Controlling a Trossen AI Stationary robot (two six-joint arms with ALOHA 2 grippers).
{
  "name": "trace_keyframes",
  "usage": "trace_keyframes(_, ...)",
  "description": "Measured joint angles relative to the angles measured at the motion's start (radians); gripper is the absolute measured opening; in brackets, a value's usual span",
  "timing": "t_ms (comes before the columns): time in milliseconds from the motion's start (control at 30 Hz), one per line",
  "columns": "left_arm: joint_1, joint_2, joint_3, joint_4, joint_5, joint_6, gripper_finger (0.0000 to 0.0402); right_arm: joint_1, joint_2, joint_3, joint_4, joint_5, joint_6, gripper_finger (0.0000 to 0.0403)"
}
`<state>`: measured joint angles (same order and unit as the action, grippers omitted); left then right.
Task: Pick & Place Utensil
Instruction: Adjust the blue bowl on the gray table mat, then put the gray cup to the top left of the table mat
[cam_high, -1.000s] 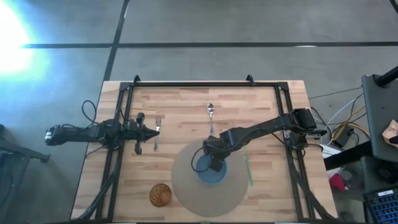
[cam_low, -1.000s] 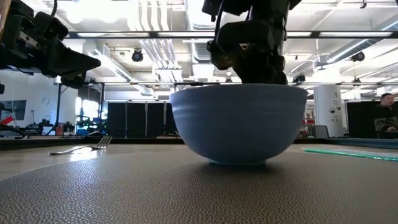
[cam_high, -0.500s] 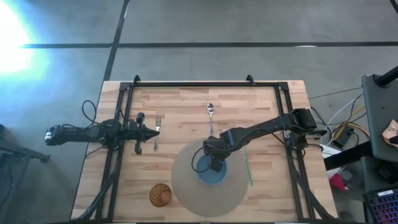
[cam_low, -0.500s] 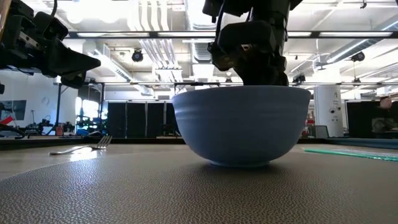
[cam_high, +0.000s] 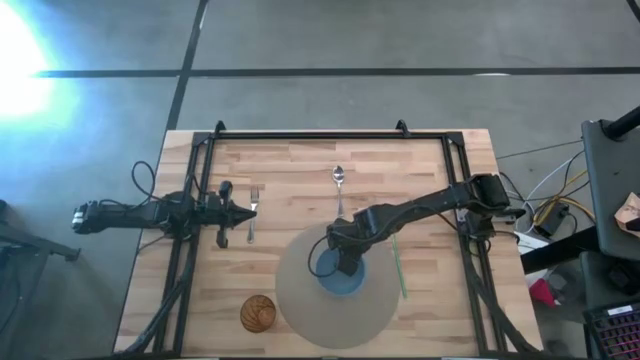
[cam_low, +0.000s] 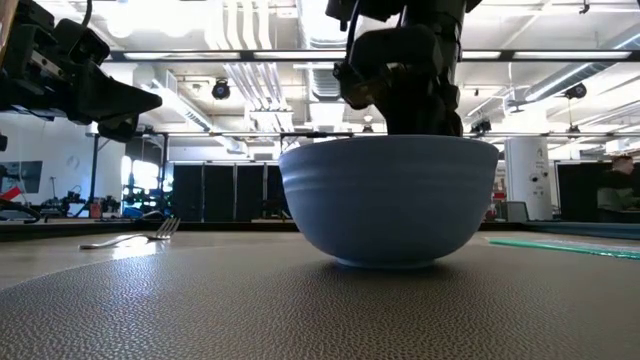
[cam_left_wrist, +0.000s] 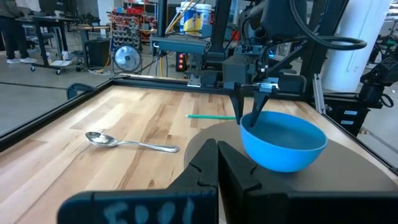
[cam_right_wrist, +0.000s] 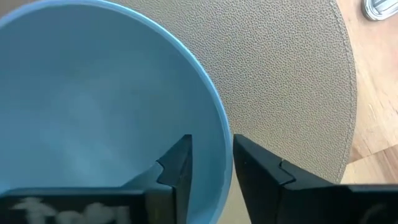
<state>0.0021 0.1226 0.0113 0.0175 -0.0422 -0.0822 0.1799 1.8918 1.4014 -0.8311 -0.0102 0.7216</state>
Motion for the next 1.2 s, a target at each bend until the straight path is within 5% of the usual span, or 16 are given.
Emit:
trace_keyframes(433, 0.0, 0.0, -0.001, 0.029, -0.003, -0.017, 0.001, 0.0, -0.074, 0.001, -0.012, 0.0, 0.0, 0.0138)
trace_keyframes(900, 0.0, 0.0, 0.009, 0.031, -0.076, -0.097, 0.02, -0.003, -0.287, 0.001, -0.026, 0.136, -0.057, 0.0117)
trace_keyframes(1200, -0.001, 0.026, 0.165, -0.028, 0.018, -0.104, 0.0218, -0.004, -0.442, -0.013, -0.026, 0.293, -0.102, 0.0126)
